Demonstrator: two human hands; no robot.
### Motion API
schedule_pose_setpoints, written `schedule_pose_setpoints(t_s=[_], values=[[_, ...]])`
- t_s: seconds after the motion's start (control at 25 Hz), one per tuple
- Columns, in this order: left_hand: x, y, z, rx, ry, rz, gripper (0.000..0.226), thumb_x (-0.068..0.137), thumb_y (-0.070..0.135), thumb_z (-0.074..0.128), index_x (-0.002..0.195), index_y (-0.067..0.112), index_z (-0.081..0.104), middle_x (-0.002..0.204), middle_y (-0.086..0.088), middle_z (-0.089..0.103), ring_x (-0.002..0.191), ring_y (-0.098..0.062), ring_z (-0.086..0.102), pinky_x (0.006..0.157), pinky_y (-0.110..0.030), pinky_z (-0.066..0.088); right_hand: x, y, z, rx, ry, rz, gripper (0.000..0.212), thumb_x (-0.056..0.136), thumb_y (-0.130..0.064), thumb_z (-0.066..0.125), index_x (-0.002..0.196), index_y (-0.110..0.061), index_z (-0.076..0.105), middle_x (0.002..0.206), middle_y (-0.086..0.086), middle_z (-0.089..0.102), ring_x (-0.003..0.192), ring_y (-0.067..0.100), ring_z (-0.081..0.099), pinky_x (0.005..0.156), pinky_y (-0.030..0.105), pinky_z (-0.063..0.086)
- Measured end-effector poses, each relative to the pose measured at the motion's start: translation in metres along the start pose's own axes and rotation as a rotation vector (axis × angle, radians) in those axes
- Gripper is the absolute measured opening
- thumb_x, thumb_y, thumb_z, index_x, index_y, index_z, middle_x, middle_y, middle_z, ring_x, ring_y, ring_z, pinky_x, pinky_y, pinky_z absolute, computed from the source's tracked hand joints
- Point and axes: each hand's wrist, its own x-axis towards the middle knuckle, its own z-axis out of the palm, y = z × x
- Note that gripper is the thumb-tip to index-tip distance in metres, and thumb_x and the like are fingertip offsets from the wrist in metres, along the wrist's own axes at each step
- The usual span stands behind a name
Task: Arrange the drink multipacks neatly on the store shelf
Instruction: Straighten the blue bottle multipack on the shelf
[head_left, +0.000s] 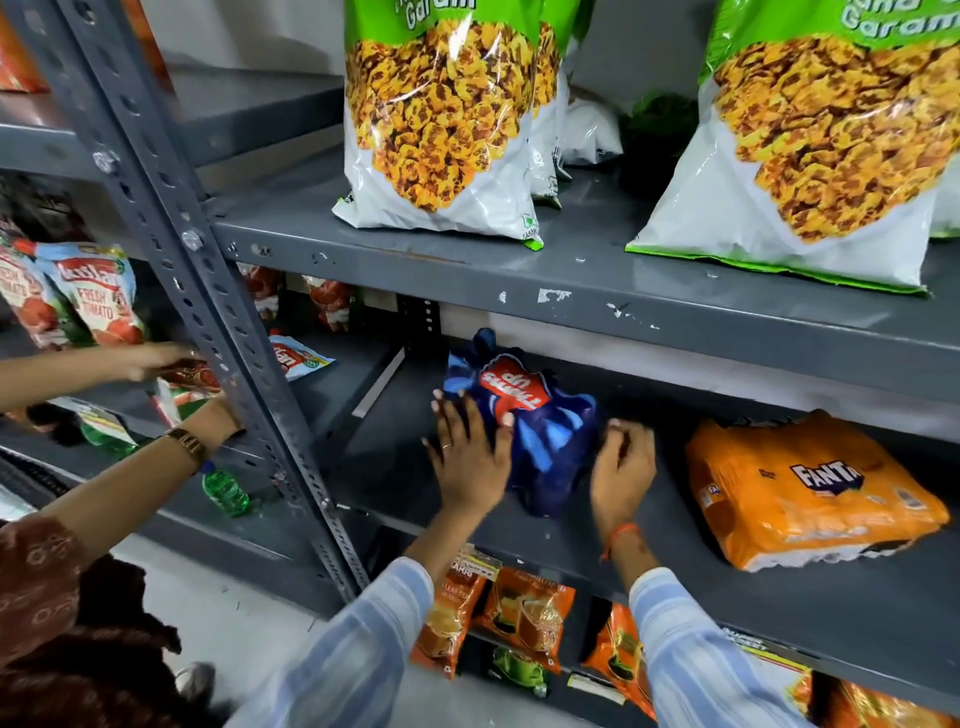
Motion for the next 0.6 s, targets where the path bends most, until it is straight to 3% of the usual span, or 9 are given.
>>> schedule_pose_setpoints(t_s=[0.08,0.2,0.32,0.4,0.48,0.56,0.6], values=[[-0.025,0.004,0.002,-0.244,0.029,0.009,0.075,0.088,0.061,0.02,0.147,0.017,0.004,0.159,-0.009,-0.001,0.146,-0.02,-0.004,0.119,-0.056,0.004,-0.011,-0.002,0.002,-0.027,-0.125,-0.047,0.039,0.087,-0.031,0.038,0.099,-0.004,0.064,0.103,0.015,0.063,0.097,0.019,0.057,0.089,0.03,0.044],[-0.065,0.023,0.01,-0.634,0.009,0.015,0.075,0.087,0.063,0.033,0.147,0.028,0.004,0.16,-0.003,0.007,0.146,-0.017,0.005,0.121,-0.045,0.011,-0.035,-0.001,0.009,-0.027,-0.261,-0.117,0.042,0.088,-0.032,0.035,0.097,-0.007,0.067,0.099,0.009,0.069,0.091,0.015,0.063,0.085,0.032,0.051],[-0.032,0.017,-0.002,-0.686,0.012,-0.02,0.078,0.077,0.072,0.043,0.14,0.03,0.024,0.147,-0.007,0.039,0.135,-0.023,0.038,0.111,-0.049,0.036,-0.051,0.001,0.006,0.007,-0.257,-0.13,0.045,0.086,-0.031,0.035,0.102,-0.007,0.07,0.103,0.002,0.07,0.093,0.008,0.064,0.086,0.025,0.051],[-0.009,0.0,-0.015,-0.698,0.022,-0.037,0.053,0.081,0.058,0.052,0.121,0.024,0.046,0.123,-0.009,0.06,0.114,-0.022,0.059,0.097,-0.047,0.05,-0.055,-0.001,0.009,0.005,-0.289,-0.185,0.042,0.083,-0.029,0.038,0.096,-0.009,0.072,0.095,-0.004,0.069,0.085,0.0,0.061,0.078,0.015,0.049],[0.01,-0.016,-0.034,-0.727,-0.008,-0.086,0.019,0.089,0.036,0.054,0.103,0.024,0.054,0.106,-0.008,0.065,0.1,-0.026,0.064,0.088,-0.046,0.053,-0.064,-0.005,0.022,-0.038,-0.338,-0.249,0.038,0.082,-0.028,0.042,0.092,-0.011,0.074,0.091,-0.004,0.07,0.082,0.0,0.06,0.075,0.009,0.045],[0.034,-0.032,-0.052,-0.723,-0.049,-0.137,0.016,0.094,0.025,0.047,0.103,0.018,0.056,0.102,-0.008,0.063,0.098,-0.026,0.061,0.084,-0.042,0.05,-0.075,-0.006,0.037,-0.093,-0.42,-0.299,0.035,0.081,-0.026,0.045,0.093,-0.011,0.074,0.092,0.001,0.07,0.083,0.002,0.06,0.075,0.007,0.044],[0.046,-0.038,-0.061,-0.696,-0.081,-0.142,0.02,0.094,0.029,0.044,0.102,0.017,0.057,0.103,-0.008,0.062,0.099,-0.025,0.059,0.083,-0.038,0.049,-0.081,-0.008,0.044,-0.104,-0.487,-0.329,0.034,0.081,-0.025,0.046,0.096,-0.01,0.073,0.094,0.003,0.07,0.084,0.002,0.06,0.077,0.006,0.044]])
